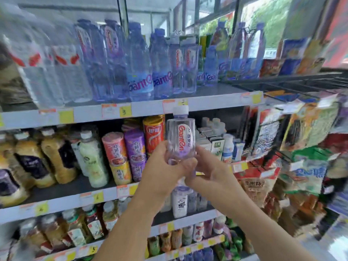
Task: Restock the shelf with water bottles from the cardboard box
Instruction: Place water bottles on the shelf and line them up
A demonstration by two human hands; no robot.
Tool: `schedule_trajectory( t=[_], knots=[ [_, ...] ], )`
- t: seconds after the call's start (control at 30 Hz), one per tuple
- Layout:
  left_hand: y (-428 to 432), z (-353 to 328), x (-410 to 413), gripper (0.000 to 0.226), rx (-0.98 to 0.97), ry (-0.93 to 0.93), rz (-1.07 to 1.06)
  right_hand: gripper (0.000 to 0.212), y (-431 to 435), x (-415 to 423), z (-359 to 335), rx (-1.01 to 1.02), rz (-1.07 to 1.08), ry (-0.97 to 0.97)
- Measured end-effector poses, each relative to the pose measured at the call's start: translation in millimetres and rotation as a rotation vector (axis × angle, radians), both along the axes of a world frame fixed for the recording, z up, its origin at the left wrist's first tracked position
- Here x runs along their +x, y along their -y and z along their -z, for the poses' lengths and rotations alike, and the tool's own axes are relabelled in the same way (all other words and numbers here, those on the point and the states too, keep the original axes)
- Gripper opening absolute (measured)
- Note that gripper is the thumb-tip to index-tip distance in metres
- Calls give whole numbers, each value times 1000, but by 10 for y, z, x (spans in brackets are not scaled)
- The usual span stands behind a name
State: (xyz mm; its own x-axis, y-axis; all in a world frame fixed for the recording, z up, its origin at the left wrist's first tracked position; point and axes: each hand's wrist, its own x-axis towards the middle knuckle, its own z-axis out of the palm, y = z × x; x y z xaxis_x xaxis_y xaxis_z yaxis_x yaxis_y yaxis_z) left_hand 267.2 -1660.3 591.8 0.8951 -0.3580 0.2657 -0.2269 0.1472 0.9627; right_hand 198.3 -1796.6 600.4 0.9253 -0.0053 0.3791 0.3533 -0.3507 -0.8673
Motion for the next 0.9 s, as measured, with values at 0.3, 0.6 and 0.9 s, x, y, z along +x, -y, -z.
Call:
schedule_trajectory(
  t=[0.3,0.6,0.9],
  knots=[
    [499,-594,315,43,-35,157,-67,51,467,432,-512,-71,47,138],
    [1021,-1296,742,36,81,314,-199,64,1076,1185,-1249,-112,56,165],
    [756,-1391,1004,51,145,233,-360,70,1042,1998,-1589,-195,183,134]
  ],
)
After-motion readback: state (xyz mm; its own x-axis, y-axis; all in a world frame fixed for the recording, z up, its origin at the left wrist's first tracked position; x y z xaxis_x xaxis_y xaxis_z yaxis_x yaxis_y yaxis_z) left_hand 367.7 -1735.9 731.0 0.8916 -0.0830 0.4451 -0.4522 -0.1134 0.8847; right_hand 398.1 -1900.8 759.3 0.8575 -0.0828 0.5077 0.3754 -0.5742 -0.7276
